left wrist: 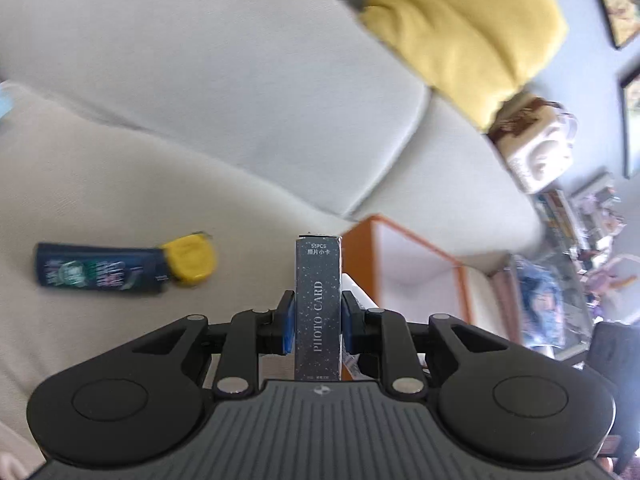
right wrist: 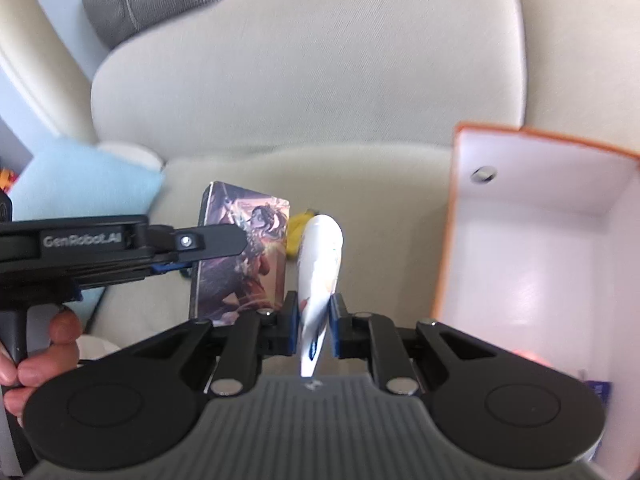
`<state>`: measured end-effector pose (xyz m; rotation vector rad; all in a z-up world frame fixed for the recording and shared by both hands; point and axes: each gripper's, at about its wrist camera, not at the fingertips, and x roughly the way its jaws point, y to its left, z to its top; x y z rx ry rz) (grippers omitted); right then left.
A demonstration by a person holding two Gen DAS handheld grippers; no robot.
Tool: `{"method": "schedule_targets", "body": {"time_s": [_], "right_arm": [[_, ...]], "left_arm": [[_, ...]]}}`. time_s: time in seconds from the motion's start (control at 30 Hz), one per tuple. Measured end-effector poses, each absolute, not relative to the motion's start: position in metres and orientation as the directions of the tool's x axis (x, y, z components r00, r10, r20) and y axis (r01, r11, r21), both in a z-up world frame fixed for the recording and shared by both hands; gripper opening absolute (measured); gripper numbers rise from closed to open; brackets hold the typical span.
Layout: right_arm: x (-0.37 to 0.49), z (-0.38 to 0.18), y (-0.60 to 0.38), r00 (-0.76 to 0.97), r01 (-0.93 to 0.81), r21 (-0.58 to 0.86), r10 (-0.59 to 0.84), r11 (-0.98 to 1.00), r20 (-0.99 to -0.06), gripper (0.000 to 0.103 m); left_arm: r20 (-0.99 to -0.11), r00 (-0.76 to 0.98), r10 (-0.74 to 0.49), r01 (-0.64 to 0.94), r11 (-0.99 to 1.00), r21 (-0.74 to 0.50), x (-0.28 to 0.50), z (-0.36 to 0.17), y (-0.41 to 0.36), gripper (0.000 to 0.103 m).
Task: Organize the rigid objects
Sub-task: 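Carry the photo card box and lotion tube into the shoebox with both tools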
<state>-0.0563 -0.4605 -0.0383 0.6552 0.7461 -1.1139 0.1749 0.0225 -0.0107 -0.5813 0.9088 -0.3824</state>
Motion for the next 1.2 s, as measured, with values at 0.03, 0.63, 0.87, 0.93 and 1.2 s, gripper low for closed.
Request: {"method": "schedule_targets", "body": {"time_s": [0.03, 0.63, 0.87, 0.93, 1.2], "right_arm": [[-0.063, -0.031, -0.458, 0.252, 0.949, 0.090, -0.558, 0.301, -0.790, 0.015], [-0.216, -0.044, -0.469, 0.089, 0.996, 0.092, -0.541, 0.023, -0.836, 0.015], [-0.231, -0.067, -0.499, 0.096, 0.995, 0.095, -0.491, 0.028, -0.866, 0.015], [-0.234, -0.072, -0.506, 0.096, 0.995, 0.097, -0.485, 0.024, -0.869, 0.015], [-0.236, -0.093, -0.533, 0.186, 0.977, 0.215, -0.484, -0.006, -0.855, 0.016]], "left_arm": [[-0.612, 0.562, -0.556, 0.085, 0.775, -0.626, 0.175, -0.005, 0.016, 0.025], [-0.648, 0.357, -0.673, 0.256, 0.738, -0.625, 0.209, -0.017, -0.143, 0.025], [-0.729, 0.342, -0.593, 0.269, 0.805, -0.529, 0.237, -0.037, -0.166, 0.025], [-0.748, 0.349, -0.565, 0.279, 0.824, -0.492, 0.244, -0.041, -0.171, 0.025], [-0.855, 0.332, -0.398, 0.283, 0.907, -0.312, 0.256, -0.063, -0.187, 0.025]]}}
